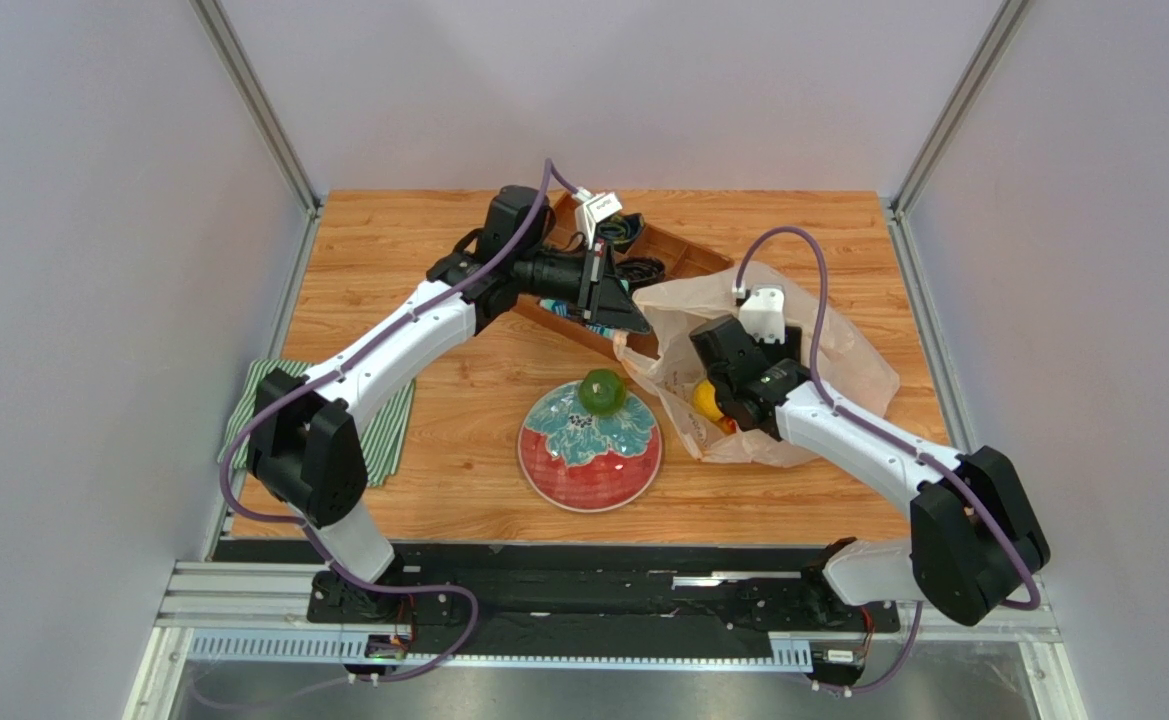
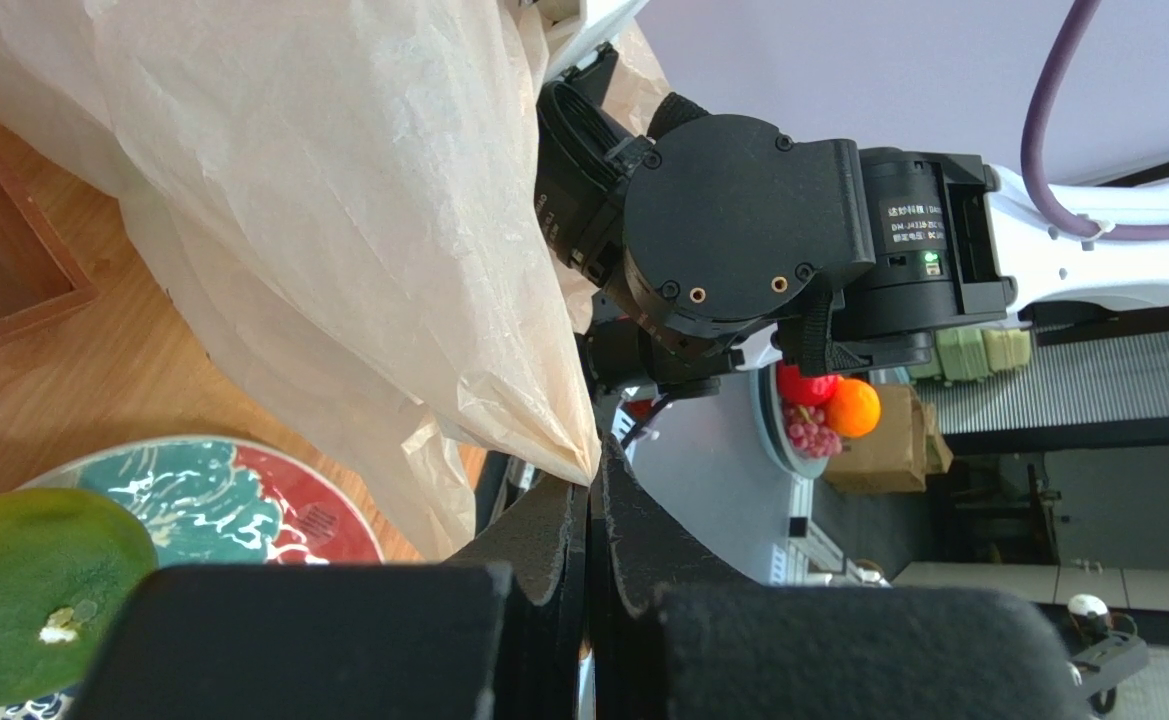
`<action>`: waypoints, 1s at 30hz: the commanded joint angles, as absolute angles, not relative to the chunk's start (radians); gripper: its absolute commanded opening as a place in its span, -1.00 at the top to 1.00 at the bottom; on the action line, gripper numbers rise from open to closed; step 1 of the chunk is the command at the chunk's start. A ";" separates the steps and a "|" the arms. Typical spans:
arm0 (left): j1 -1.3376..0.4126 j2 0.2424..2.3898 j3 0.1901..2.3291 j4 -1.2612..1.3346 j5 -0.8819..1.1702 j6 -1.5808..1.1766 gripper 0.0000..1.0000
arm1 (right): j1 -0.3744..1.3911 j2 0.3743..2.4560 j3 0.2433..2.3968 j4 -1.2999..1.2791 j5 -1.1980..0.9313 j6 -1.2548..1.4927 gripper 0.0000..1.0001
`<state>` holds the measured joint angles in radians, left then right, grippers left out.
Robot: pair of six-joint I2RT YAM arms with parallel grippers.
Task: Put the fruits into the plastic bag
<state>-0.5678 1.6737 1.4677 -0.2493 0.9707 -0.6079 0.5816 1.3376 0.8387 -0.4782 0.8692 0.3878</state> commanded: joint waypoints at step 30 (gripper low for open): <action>-0.569 1.655 1.477 -0.209 0.996 -0.621 1.00 | 0.676 0.755 0.666 -0.114 0.014 0.172 -0.39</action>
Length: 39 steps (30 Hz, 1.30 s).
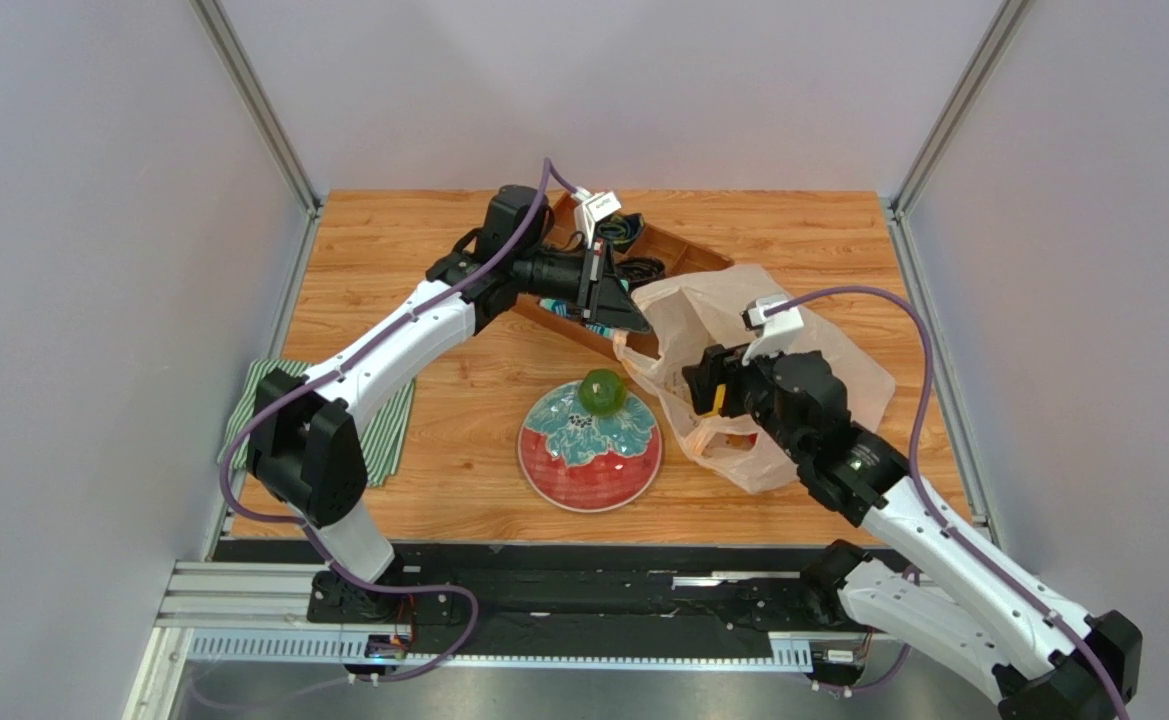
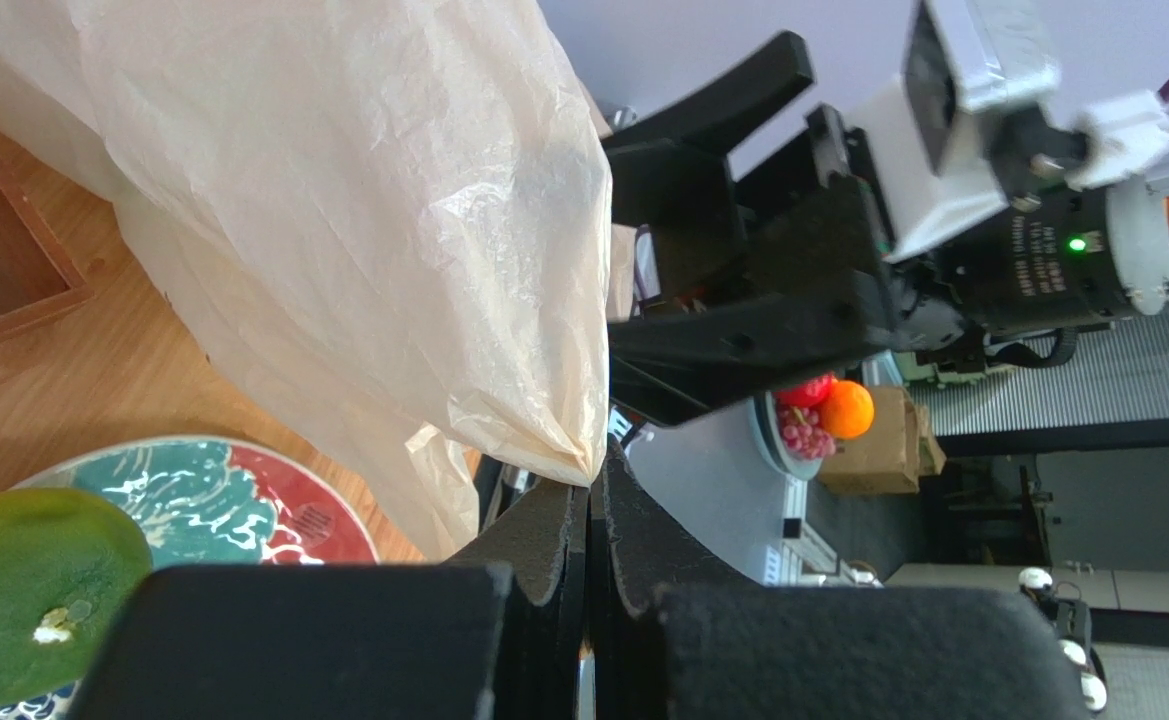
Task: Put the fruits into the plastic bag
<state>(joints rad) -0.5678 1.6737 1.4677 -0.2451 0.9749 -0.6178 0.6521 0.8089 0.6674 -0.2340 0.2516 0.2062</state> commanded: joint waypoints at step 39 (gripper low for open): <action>-0.568 1.646 1.474 -0.190 1.014 -0.640 1.00 | 1.028 1.562 0.851 0.173 0.595 0.213 -0.68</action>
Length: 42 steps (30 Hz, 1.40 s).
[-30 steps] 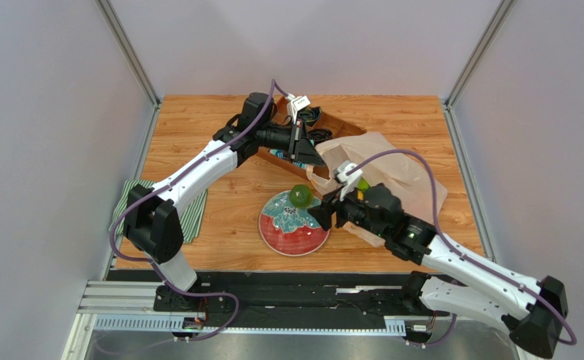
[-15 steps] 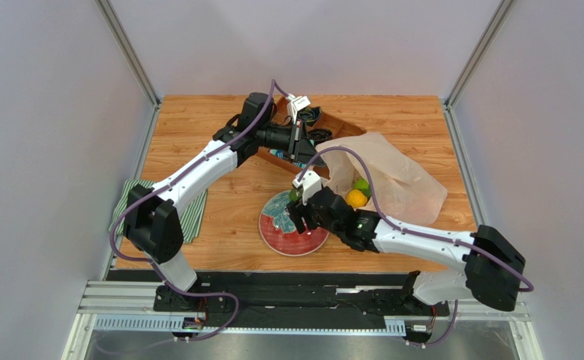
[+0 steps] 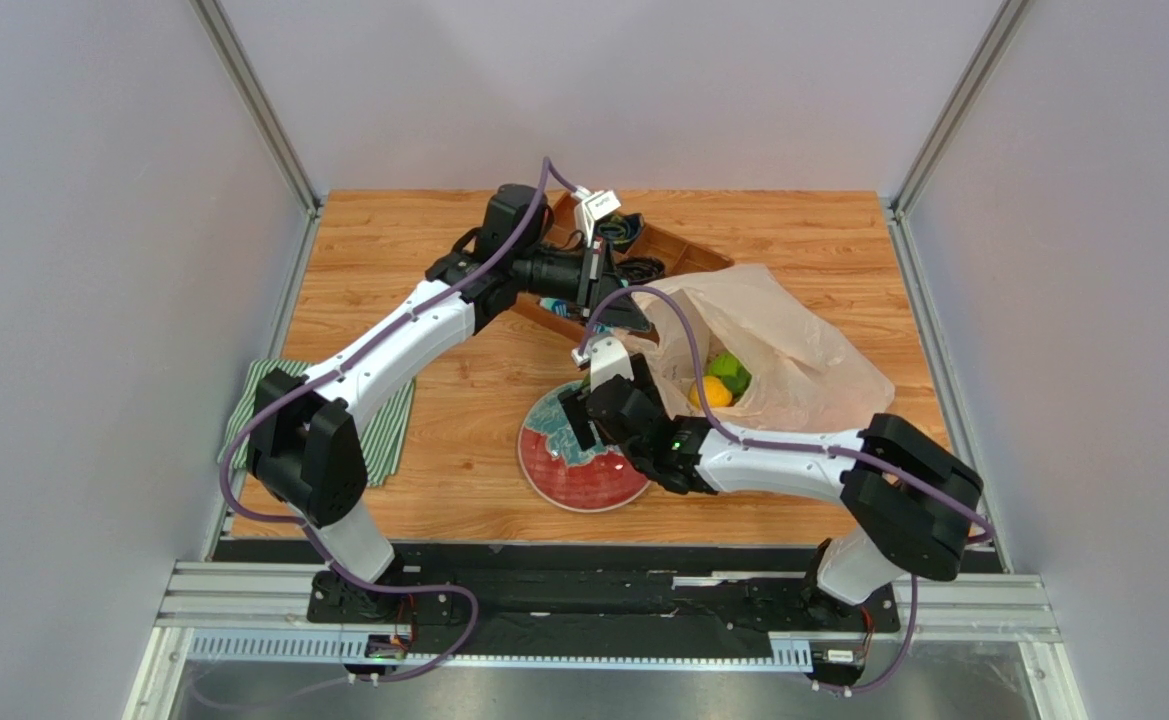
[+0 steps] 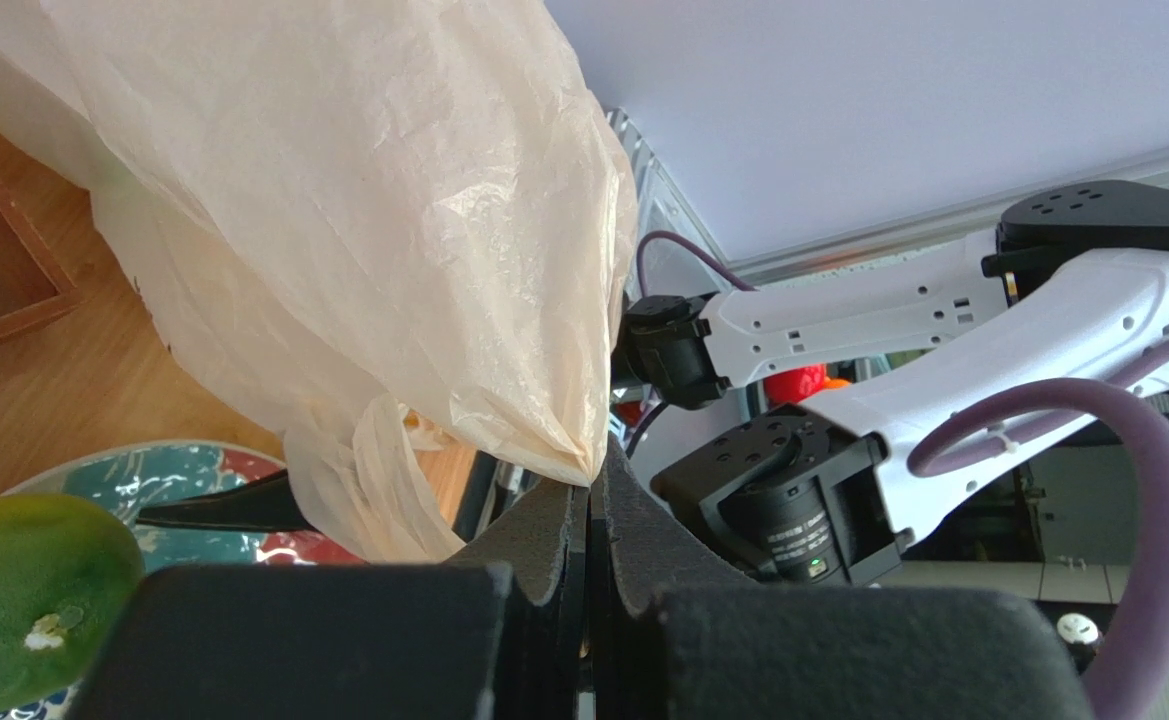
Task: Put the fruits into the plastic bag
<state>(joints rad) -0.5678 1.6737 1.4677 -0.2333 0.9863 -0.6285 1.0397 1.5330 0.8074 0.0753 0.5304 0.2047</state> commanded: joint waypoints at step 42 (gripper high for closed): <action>-0.569 1.640 1.474 -0.189 1.016 -0.641 1.00 | 0.992 1.796 0.956 0.040 0.650 0.270 -0.25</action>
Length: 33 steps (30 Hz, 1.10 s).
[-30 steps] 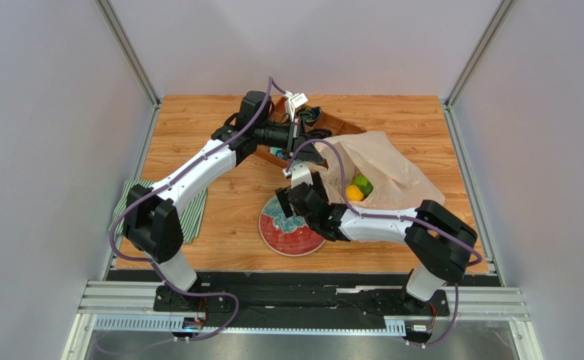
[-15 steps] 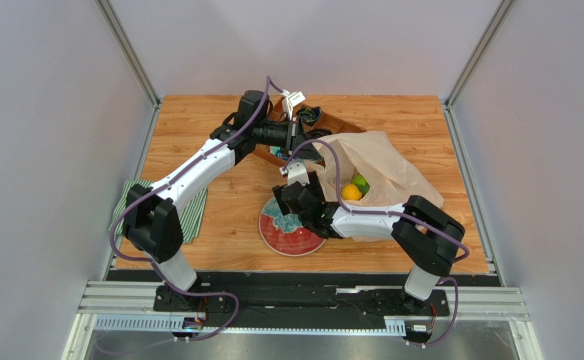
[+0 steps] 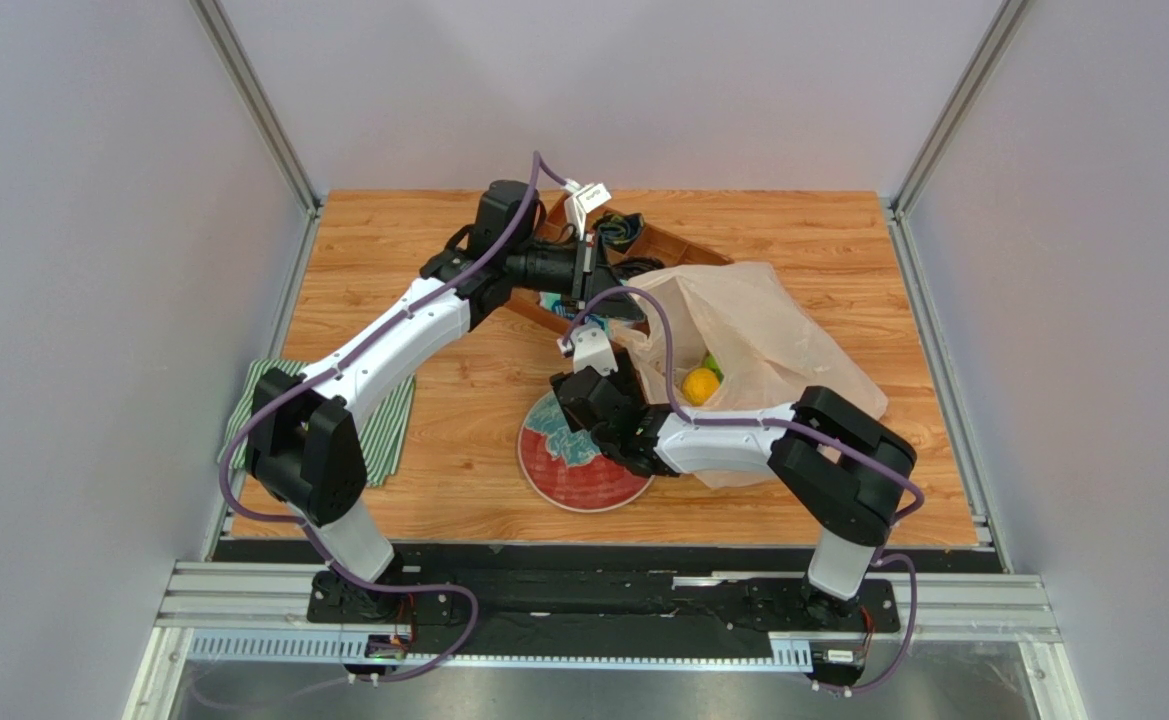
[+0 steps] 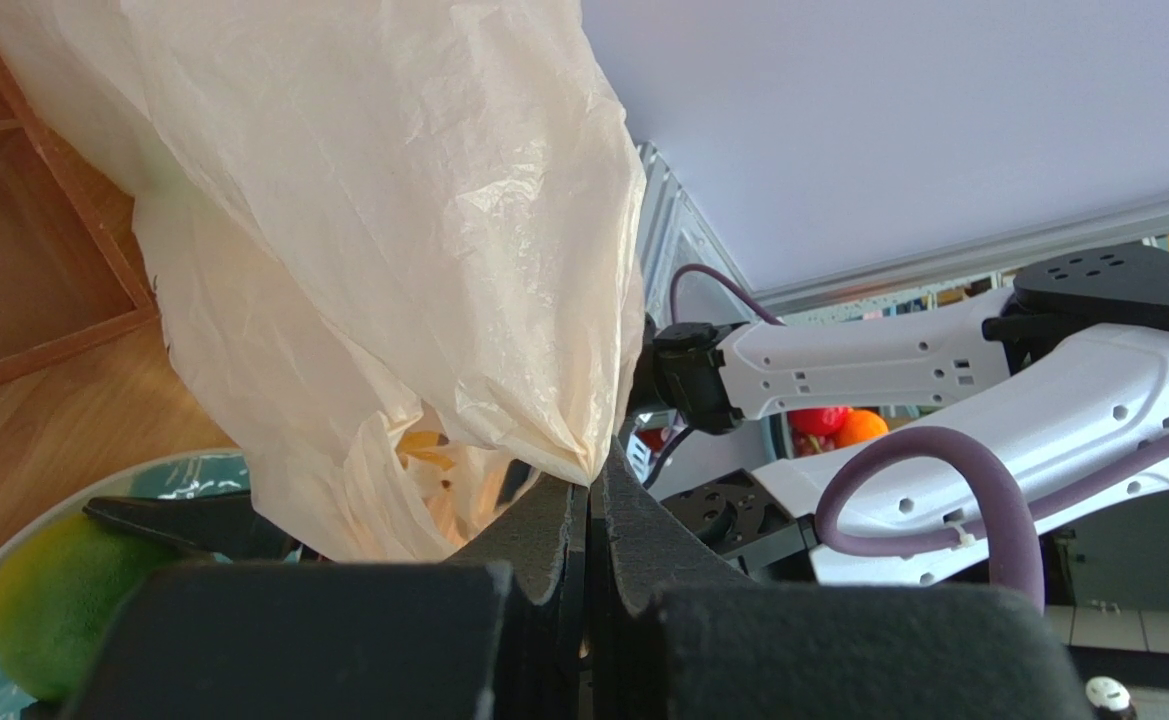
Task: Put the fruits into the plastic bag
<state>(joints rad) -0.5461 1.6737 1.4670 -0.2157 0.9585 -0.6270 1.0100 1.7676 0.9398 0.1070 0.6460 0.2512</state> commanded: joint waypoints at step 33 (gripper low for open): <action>-0.568 1.644 1.477 -0.201 1.005 -0.627 1.00 | 1.045 0.851 0.725 -0.202 0.423 0.144 0.42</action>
